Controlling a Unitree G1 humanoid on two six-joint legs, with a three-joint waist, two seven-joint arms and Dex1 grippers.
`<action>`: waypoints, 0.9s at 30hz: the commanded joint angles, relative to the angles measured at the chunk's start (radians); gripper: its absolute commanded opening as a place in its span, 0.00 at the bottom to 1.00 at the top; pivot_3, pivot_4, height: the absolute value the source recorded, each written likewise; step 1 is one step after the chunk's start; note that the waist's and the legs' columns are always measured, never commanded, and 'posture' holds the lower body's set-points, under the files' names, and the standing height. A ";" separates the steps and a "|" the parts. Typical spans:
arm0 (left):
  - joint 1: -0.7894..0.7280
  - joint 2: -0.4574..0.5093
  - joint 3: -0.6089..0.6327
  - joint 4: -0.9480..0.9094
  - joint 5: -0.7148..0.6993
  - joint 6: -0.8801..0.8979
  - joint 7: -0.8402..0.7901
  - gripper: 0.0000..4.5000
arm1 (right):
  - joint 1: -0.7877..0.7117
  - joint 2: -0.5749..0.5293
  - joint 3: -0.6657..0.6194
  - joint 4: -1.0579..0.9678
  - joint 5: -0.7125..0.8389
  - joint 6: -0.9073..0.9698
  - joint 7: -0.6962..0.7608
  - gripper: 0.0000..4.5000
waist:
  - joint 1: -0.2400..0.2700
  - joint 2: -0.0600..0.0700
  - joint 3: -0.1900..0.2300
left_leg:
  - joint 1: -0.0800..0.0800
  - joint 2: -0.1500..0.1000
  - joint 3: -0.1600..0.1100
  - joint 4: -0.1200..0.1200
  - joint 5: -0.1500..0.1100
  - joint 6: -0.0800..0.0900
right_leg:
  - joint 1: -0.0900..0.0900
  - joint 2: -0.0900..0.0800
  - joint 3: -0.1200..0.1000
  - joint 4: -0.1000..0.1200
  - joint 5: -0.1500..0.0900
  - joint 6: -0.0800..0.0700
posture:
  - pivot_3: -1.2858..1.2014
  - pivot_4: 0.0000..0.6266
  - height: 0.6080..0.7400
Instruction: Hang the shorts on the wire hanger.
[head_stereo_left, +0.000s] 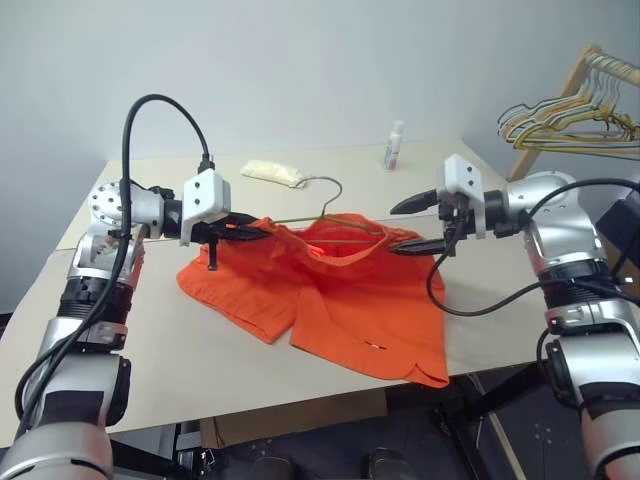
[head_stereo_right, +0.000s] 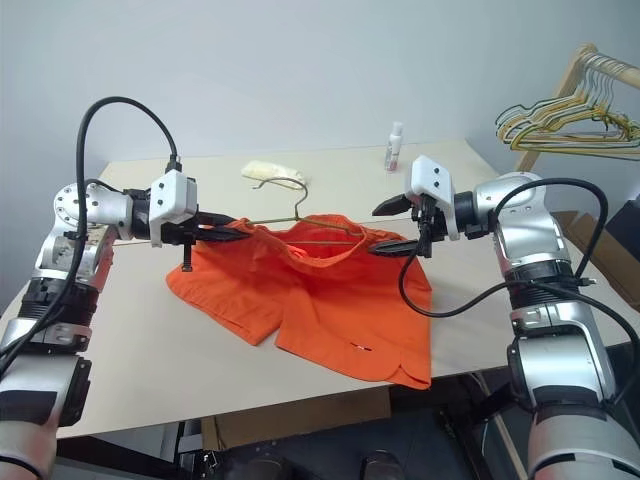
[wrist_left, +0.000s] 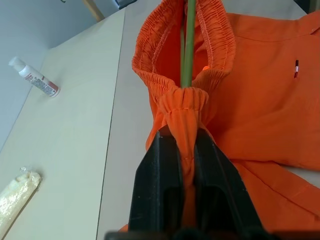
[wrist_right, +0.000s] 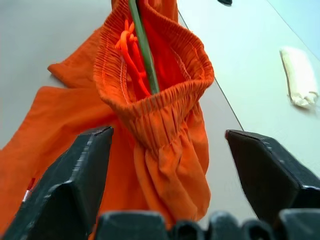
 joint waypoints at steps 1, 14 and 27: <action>-0.026 0.001 0.039 -0.008 -0.035 -0.009 -0.004 0.00 | -0.040 0.016 0.004 0.028 -0.007 -0.012 0.018 0.59 | 0.000 0.000 0.000 | 0.000 0.000 0.000 0.000 0.000 0.000 | 0.000 0.000 0.000 0.000 0.000 0.000 | 0.59 0.00 1.00; -0.035 -0.010 0.049 0.011 -0.049 -0.024 -0.016 0.00 | -0.046 0.037 0.007 0.054 -0.022 -0.062 0.008 0.00 | -0.001 0.000 0.000 | 0.000 0.000 0.000 0.000 0.000 0.000 | 0.000 0.000 0.000 0.000 0.000 0.000 | 0.59 0.00 1.00; -0.095 0.014 0.120 0.146 -0.049 -0.061 0.083 0.84 | 0.037 -0.063 -0.100 -0.042 0.029 0.025 -0.054 0.00 | 0.002 0.000 0.000 | 0.000 0.000 -0.001 0.000 0.000 0.000 | 0.000 -0.001 -0.001 -0.001 0.000 0.000 | 0.58 0.00 1.00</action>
